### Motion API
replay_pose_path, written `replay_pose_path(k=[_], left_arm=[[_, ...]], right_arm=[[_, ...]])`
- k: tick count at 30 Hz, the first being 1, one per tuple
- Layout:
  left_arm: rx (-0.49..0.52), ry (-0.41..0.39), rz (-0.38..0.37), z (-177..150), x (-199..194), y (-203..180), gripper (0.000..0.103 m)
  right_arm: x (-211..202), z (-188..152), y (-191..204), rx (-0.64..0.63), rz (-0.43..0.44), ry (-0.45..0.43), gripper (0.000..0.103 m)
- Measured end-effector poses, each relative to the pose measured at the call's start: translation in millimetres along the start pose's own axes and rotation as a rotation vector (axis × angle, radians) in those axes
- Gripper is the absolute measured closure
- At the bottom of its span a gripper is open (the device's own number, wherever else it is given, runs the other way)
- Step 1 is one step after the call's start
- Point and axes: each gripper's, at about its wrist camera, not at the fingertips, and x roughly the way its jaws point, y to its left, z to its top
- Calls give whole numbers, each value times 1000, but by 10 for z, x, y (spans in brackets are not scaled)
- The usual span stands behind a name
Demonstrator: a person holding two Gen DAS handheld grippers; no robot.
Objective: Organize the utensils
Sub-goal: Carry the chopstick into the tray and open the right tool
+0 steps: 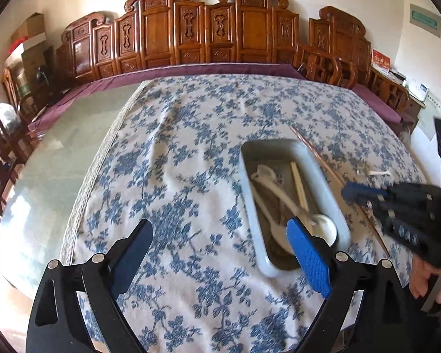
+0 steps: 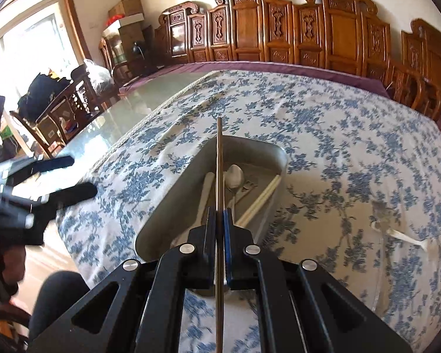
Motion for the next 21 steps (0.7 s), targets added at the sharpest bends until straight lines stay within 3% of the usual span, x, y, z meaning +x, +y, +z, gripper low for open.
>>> replay_pose_path(k=[10,17,21], left_arm=[[-36,15,4,-145,52,131,14],[-62,7,-7,-192,93,180,14],[-75,28,-7,-236,175,238,14]], right_arm=[[534,188,-34,137,21,87,97],[795,125,-79,198,-17,144,97],[855,122,-93,225,4,154,97]])
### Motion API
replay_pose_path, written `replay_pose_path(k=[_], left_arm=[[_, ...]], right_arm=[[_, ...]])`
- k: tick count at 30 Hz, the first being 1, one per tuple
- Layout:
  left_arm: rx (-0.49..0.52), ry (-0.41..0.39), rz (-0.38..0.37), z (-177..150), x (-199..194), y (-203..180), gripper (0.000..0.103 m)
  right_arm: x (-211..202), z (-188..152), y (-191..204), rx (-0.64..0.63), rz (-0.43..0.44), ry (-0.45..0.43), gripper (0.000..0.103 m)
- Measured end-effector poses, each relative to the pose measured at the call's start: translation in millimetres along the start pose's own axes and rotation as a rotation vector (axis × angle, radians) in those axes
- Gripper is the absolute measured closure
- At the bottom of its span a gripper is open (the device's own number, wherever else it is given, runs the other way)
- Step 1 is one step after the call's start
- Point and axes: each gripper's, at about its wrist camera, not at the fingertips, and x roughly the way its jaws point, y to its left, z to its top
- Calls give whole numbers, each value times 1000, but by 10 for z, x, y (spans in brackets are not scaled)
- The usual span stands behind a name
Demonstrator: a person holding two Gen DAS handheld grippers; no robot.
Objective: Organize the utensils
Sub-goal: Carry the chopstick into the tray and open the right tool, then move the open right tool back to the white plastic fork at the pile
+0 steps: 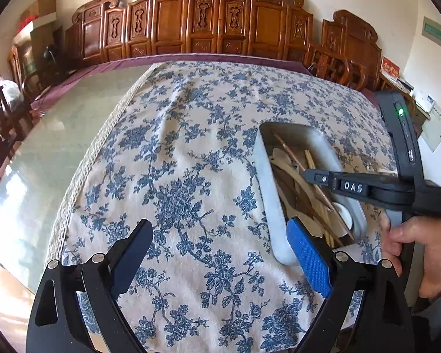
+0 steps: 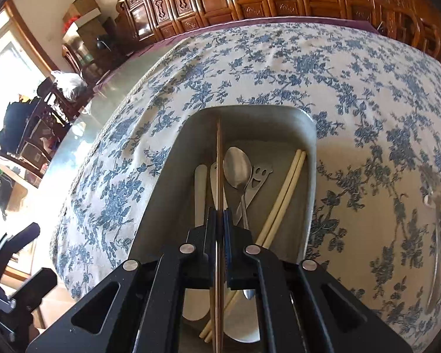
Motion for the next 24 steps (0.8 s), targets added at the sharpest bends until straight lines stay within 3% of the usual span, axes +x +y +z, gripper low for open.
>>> replay_pose_path(k=[4,13,17,24], left_arm=[[-10,10,7,-22,38,43,14],[23,-10,23,-26,-11,-90,14],[26,-14,12,-21,-34,-207,14],[56,-19,-14,56,-42,-553,14]], right_arm=[[12,19,23,28,74,2,96],[-350,-57,-127,-79,69,-65,94],[-712,-93,-490,-138,27,-113,94],[-1101,-113,-1490,-188,-146,-114,94]])
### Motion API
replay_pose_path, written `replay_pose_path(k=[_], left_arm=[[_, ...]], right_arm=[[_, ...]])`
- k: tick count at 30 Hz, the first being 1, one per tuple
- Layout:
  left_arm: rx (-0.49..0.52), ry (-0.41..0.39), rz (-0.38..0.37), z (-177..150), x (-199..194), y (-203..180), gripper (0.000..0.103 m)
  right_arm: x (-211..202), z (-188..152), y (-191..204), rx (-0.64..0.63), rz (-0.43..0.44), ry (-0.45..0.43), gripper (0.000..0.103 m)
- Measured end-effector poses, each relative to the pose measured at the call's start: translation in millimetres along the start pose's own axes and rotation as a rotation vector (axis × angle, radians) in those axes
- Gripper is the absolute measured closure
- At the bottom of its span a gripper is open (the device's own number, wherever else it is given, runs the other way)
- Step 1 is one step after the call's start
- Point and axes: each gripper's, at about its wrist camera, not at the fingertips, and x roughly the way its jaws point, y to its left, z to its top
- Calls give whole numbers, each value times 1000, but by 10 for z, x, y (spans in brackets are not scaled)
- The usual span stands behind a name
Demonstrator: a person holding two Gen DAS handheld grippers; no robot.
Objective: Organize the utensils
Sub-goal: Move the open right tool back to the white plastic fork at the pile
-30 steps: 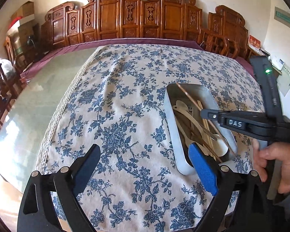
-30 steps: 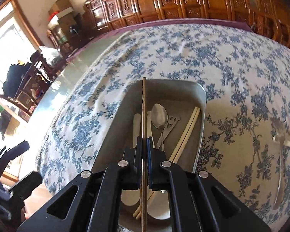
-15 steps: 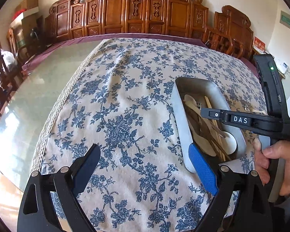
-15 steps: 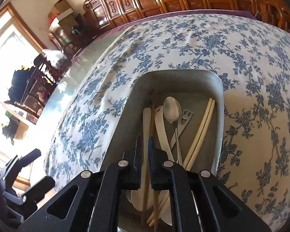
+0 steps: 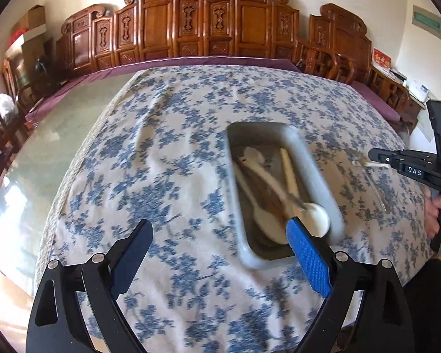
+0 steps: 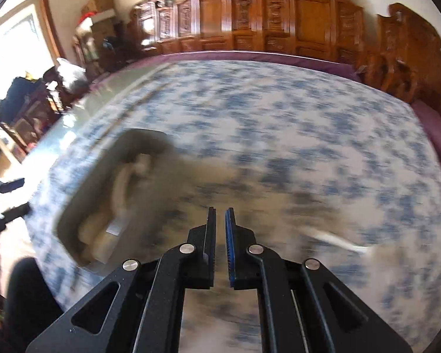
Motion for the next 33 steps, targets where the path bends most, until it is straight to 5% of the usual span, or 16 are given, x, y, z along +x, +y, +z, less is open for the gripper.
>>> replay_pose_path(k=[5,8,14,26,33], left_arm=[[29,-22,-40,134,-26,-310,14],[50,-30,-69,209,-10,-522,14],[89,-18,-121,302,146,-922,14],[147,21,-156,241,393,-1336,14],[147,25,-164,189,372,-1373,14]], right_arm=[[-19,-110,-667,14,-76,25,94],[5,-141,-914,12,-94,33,74],[198,-132,-1179,-7,-64,97,69],[433,-120,-1068,-83,23,235,68],[312,-310,-927,-156,-17,272,68]])
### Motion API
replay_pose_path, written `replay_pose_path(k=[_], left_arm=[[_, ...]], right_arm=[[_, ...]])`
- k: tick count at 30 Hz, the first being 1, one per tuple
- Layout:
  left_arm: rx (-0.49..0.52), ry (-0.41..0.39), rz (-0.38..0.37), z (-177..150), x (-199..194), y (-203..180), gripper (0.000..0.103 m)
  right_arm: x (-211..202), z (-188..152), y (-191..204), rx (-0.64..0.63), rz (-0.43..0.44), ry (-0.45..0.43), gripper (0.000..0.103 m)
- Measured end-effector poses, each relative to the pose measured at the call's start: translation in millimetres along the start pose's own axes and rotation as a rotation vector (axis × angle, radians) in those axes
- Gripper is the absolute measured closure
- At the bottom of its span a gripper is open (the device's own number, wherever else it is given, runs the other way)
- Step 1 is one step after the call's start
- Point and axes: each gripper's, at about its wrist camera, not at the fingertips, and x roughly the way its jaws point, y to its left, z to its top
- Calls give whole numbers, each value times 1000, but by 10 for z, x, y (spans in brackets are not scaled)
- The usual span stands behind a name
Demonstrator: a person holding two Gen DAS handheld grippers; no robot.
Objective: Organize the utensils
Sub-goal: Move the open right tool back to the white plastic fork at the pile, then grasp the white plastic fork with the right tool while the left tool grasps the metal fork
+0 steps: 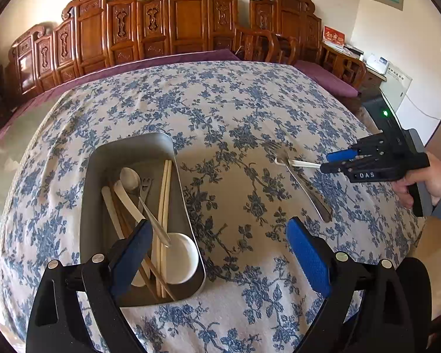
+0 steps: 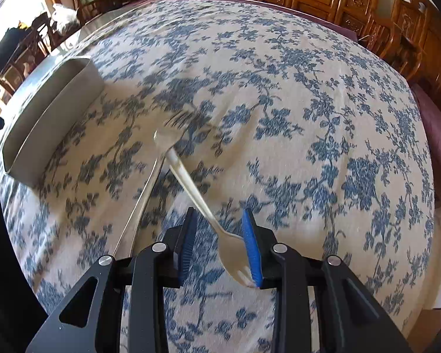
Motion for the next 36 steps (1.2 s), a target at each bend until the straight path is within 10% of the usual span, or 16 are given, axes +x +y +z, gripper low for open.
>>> replay_pose_path(k=[32,36], left_arm=[[11,8,-12,-55,-64,-249,14],[22,17,-8,-21,11,-295,14]], right_arm=[[-111,-490,160,3,-91,-3,77],[-87,-443,181,-27,-55,0,97]])
